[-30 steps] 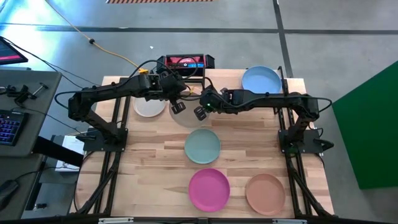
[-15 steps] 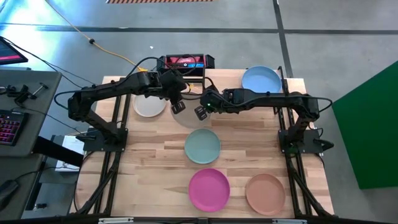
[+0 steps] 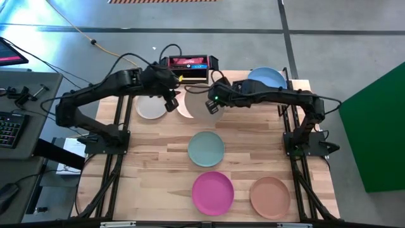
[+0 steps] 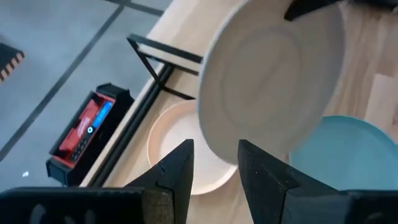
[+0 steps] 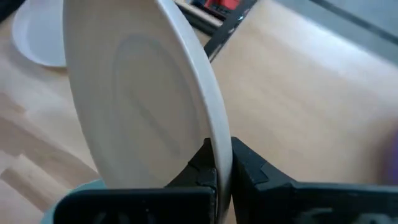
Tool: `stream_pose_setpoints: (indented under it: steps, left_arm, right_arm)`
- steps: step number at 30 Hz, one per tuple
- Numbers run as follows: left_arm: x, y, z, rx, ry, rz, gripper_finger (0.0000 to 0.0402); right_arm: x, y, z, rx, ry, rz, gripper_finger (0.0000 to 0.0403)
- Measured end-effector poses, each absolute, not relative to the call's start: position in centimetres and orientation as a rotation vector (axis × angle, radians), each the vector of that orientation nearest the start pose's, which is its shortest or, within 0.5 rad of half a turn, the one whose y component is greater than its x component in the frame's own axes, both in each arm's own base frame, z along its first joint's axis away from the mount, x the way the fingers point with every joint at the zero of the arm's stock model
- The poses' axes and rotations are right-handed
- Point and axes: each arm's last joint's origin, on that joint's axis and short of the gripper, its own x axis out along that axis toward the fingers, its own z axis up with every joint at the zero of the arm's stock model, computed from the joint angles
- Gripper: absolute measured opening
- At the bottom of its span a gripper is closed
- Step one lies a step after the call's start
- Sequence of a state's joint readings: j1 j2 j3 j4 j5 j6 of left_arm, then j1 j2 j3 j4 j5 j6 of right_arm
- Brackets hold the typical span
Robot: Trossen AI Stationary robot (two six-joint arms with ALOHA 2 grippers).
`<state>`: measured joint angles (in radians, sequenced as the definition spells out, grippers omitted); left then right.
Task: Place and stack plates onto a shelf
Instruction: Stack the light gray plate on the blue plate on the shelf
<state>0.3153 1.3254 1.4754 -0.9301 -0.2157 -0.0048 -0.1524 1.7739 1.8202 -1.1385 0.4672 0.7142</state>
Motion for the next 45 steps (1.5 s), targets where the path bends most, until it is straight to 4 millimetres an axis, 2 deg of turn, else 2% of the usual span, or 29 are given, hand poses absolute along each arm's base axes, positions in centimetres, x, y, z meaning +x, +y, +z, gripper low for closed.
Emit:
stream_pose_setpoints:
  steps: [4, 10, 15, 22, 31, 40, 42, 45]
  left_arm:
    - [23.1, 8.2, 39.7, -0.042, 0.748, 0.509, 0.0115]
    - [21.9, 7.8, 40.4, -0.040, 0.729, 0.513, 0.0115]
    - [21.6, 7.7, 40.3, -0.039, 0.747, 0.518, 0.0115]
    - [21.6, 7.7, 40.3, -0.048, 0.746, 0.527, 0.0115]
    - [21.7, 7.8, 40.2, -0.070, 0.741, 0.536, 0.0115]
    - [21.7, 7.8, 40.2, -0.087, 0.735, 0.544, 0.0115]
    - [21.7, 7.8, 40.2, -0.096, 0.732, 0.558, 0.0115]
    - [21.6, 7.8, 40.2, -0.107, 0.726, 0.582, 0.0115]
  right_arm:
    - [33.4, -7.6, 37.0, 0.428, 0.820, -0.957, 0.0000]
    - [28.6, -8.8, 40.5, 0.441, 0.755, -1.036, 0.0000]
    - [24.9, -9.1, 43.3, 0.461, 0.652, -1.064, 0.0000]
    - [20.2, -9.0, 45.7, 0.524, 0.559, -1.107, 0.0000]
    - [14.2, -8.6, 47.1, 0.572, 0.526, -1.217, 0.0000]
    - [9.6, -6.6, 47.9, 0.618, 0.468, -1.243, 0.0000]
    - [8.9, -6.2, 47.6, 0.619, 0.431, -1.257, 0.0000]
    - [7.9, -5.8, 45.8, 0.655, 0.393, -1.291, 0.0000]
